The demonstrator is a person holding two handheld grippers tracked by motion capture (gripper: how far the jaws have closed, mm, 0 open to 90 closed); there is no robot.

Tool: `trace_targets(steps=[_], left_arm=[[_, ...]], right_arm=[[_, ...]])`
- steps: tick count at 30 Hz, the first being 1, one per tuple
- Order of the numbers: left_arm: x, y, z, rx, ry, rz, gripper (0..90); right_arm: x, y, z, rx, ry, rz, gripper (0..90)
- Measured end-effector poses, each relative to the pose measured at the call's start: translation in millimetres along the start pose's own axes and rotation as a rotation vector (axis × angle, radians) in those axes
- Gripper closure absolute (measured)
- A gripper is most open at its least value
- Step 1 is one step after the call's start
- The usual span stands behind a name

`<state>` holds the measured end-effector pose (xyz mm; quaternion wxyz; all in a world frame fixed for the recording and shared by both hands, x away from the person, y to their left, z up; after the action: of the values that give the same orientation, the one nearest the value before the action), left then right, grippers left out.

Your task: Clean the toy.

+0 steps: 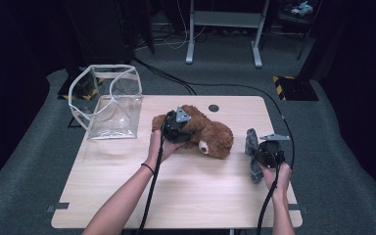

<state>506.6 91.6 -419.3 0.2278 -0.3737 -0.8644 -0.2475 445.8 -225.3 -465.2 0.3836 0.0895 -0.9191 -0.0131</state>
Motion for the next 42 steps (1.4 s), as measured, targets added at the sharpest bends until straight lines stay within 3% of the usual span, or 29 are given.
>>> trace_targets(steps=[7,10,13,17,20,21,30,36,42], left_arm=[[7.8,2.2,8.5,0.022,-0.022,-0.03,35.2],[2.0,6.4,21.0,0.039,0.015,-0.038,31.1],[-12.0,19.3,36.9,0.068,0.078,-0.084,28.0],[-20.5,35.1,50.2,0.134,0.103,-0.108,25.0],[-26.2,39.8,59.0,0.162,0.129,-0.116,23.0],[-27.0,38.7,60.5,0.17,0.118,-0.131,22.7],[-36.2,5.1,47.5,0.124,0.054,-0.021,22.0],[-58.3,-16.6,42.6,0.057,0.087,0.034,25.4],[-74.2,-25.4,44.2,0.015,0.12,0.049,42.7]], right_arm=[[0.0,1.2,-0.9,-0.007,0.001,-0.004,77.1],[-0.6,1.2,-0.7,-0.005,0.006,-0.003,77.1],[-1.2,2.7,-0.2,-0.01,0.01,-0.009,77.1],[-3.3,2.9,1.1,-0.002,0.012,-0.009,77.1],[-5.3,2.8,2.7,-0.003,0.008,-0.009,77.1],[-5.1,3.2,3.1,-0.008,0.012,-0.009,77.1],[-3.2,4.4,4.2,-0.001,0.012,-0.008,77.1],[-1.6,4.3,3.5,0.003,0.011,-0.009,77.1],[-1.3,3.3,3.4,-0.001,0.009,-0.007,77.1]])
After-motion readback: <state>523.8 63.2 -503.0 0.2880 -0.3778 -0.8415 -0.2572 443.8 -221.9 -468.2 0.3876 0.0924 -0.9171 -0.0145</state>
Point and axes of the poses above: each handheld gripper's, and its own axes: x roughly backward along the jaws, z roughly out of its underside, y roughly to its left, the point moved 2 cm from there along -x, roughly forward along the jaws, and after that the axes turned 9 degrees about -x, right-handed, at the moved point
